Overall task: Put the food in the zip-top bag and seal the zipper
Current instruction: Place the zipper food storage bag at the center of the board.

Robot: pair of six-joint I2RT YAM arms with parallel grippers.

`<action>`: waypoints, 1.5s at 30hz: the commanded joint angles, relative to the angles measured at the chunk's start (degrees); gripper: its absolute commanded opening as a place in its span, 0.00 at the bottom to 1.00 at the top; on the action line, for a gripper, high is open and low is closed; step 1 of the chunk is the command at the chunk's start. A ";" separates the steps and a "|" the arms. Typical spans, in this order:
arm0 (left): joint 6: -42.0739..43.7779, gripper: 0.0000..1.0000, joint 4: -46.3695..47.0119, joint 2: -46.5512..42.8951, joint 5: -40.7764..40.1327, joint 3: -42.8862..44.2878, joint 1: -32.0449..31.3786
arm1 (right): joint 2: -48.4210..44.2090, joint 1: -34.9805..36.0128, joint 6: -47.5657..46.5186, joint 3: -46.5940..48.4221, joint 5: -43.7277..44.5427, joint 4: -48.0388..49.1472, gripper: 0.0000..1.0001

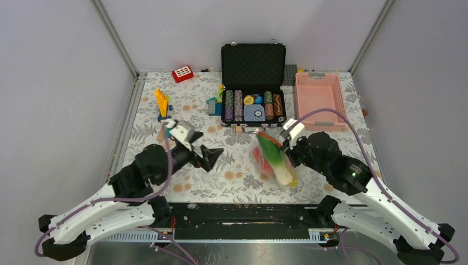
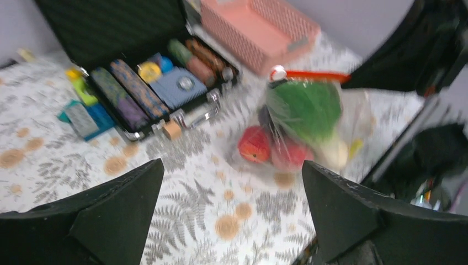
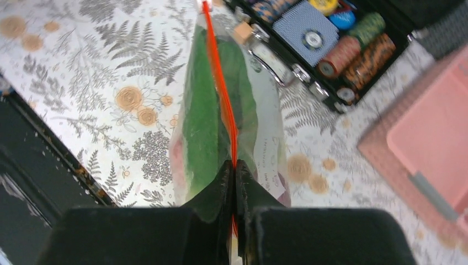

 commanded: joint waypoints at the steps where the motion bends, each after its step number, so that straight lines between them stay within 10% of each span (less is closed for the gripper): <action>1: -5.53 0.99 7.04 -5.32 -12.67 -1.59 0.07 | -1.44 -0.46 19.16 6.95 15.17 -8.18 0.04; 10: -10.86 0.99 3.84 -0.87 -23.88 0.00 0.05 | -0.95 -0.63 36.81 11.68 43.04 -27.51 0.07; 23: -18.28 0.99 -1.20 5.60 -27.72 0.32 5.27 | 0.03 -16.24 36.07 -0.42 35.09 -20.52 0.12; 30: -20.10 0.99 -4.32 4.64 -27.80 0.42 6.92 | 4.90 -16.85 36.51 1.31 34.66 -17.56 0.38; 39: -20.23 0.99 -4.55 4.49 -27.94 -0.05 7.40 | 8.22 -16.77 39.80 -6.88 -10.59 7.54 0.35; 45: -21.10 0.99 -5.81 4.08 -28.05 -0.18 7.63 | 17.37 -15.07 46.64 -16.05 -19.37 31.84 0.39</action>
